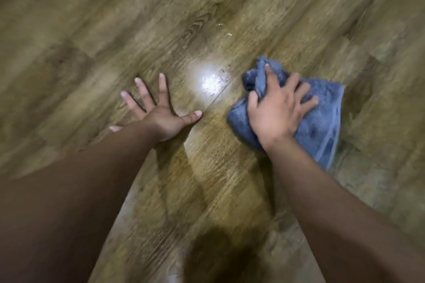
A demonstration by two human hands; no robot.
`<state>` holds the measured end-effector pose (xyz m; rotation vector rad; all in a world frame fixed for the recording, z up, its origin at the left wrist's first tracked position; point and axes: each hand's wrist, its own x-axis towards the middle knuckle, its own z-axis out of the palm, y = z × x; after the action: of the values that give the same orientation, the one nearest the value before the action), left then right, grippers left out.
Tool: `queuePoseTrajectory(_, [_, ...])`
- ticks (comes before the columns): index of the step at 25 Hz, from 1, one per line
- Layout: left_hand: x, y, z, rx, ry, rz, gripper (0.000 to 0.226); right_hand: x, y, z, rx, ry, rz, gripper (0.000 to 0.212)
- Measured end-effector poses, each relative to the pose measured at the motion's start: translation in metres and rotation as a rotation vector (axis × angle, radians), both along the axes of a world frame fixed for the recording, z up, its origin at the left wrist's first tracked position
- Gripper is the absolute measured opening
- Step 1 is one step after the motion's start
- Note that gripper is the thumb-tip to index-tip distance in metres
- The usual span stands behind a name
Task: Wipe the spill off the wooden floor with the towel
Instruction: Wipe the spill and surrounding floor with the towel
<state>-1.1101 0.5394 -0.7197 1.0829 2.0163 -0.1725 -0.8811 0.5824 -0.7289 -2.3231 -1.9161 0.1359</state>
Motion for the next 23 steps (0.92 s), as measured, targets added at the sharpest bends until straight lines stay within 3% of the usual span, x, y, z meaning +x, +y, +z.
queuePoseTrajectory(4, [-0.002, 0.004, -0.002, 0.032, -0.049, 0.081, 0.093, -0.031, 0.008, 0.005, -0.013, -0.056, 0.243, 0.066])
queuePoseTrajectory(9, [-0.004, 0.006, -0.004, 0.009, -0.048, 0.075, 0.091, -0.039, -0.114, 0.009, -0.075, -0.052, 0.634, 0.076])
queuePoseTrajectory(13, [-0.01, 0.003, -0.01, -0.004, -0.011, -0.029, 0.081, 0.018, -0.177, 0.007, -0.109, -0.032, 0.813, 0.082])
queuePoseTrajectory(15, [-0.01, 0.003, -0.011, -0.007, 0.001, -0.042, 0.083, 0.04, -0.156, 0.01, -0.08, -0.006, 0.721, 0.073])
queuePoseTrajectory(18, [-0.007, 0.004, -0.007, -0.016, -0.01, -0.032, 0.083, 0.05, -0.088, 0.012, -0.061, -0.034, 0.402, 0.067])
queuePoseTrajectory(23, [-0.009, 0.002, -0.008, 0.012, -0.018, -0.022, 0.078, 0.013, 0.037, 0.008, -0.031, -0.025, 0.053, 0.061])
